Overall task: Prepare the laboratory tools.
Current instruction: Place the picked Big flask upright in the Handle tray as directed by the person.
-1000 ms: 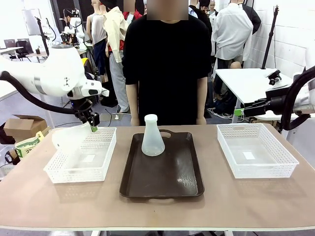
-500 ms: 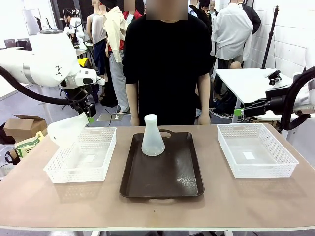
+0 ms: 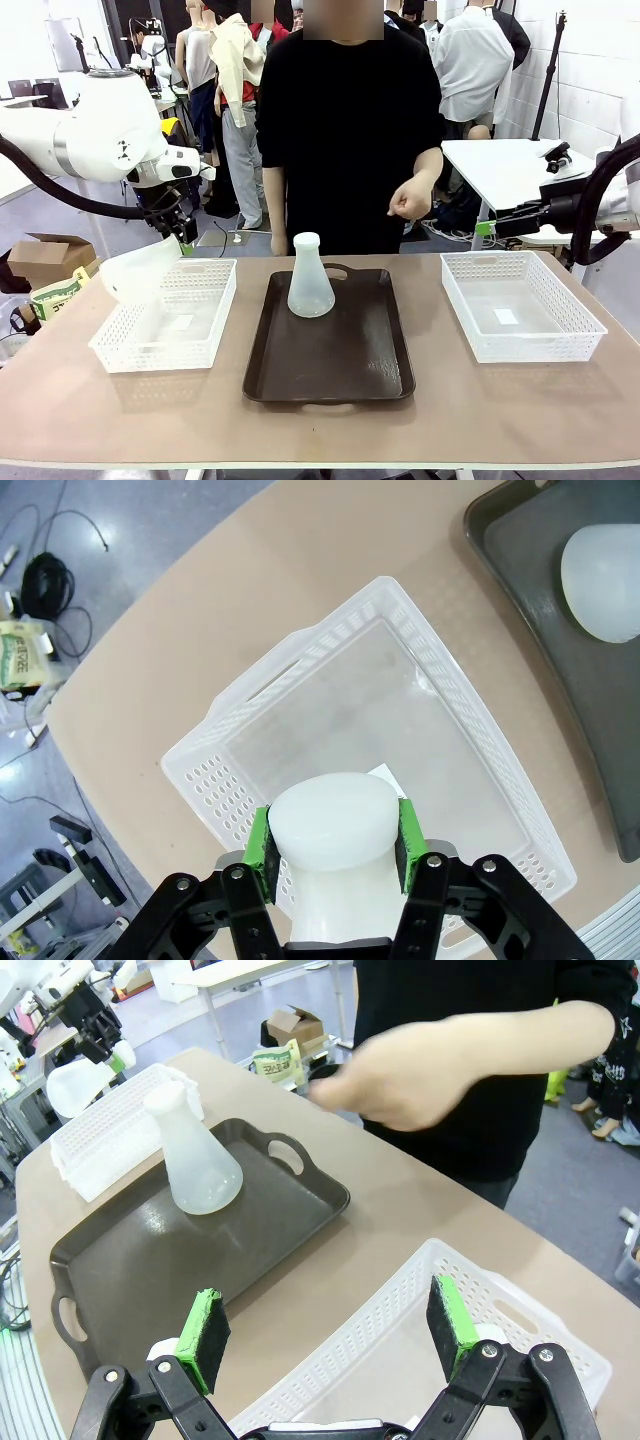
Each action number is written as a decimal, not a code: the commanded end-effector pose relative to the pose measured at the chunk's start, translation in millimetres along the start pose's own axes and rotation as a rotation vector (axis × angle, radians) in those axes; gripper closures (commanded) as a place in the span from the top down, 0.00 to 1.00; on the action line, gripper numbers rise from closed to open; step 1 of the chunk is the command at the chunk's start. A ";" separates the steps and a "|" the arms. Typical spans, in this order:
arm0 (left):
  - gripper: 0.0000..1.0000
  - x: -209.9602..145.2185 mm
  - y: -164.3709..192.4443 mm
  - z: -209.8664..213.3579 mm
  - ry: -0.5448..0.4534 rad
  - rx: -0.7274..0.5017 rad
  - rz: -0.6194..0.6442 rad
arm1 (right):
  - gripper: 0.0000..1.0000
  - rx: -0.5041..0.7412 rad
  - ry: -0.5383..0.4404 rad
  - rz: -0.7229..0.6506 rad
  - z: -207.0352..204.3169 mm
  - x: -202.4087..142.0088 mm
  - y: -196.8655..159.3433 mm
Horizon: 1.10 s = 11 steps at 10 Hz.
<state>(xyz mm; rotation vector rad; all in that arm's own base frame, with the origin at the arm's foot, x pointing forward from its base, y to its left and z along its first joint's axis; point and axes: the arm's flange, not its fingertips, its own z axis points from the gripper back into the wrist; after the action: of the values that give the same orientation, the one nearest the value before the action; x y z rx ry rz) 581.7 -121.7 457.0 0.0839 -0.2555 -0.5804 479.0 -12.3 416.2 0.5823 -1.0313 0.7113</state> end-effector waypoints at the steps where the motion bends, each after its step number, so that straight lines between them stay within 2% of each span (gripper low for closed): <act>1: 0.00 0.6 1.6 2.8 -0.003 0.006 0.001 | 1.00 -0.002 0.023 -0.006 0.4 0.2 0.2; 11: 0.00 0.6 1.6 2.8 -0.003 0.006 0.001 | 1.00 -0.002 0.023 -0.006 0.4 0.2 0.2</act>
<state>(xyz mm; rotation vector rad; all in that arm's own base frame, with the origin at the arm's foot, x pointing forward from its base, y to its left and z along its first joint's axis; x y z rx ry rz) 581.9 -121.8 457.6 0.0840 -0.2567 -0.5803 479.0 -12.3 416.2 0.5823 -1.0313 0.7113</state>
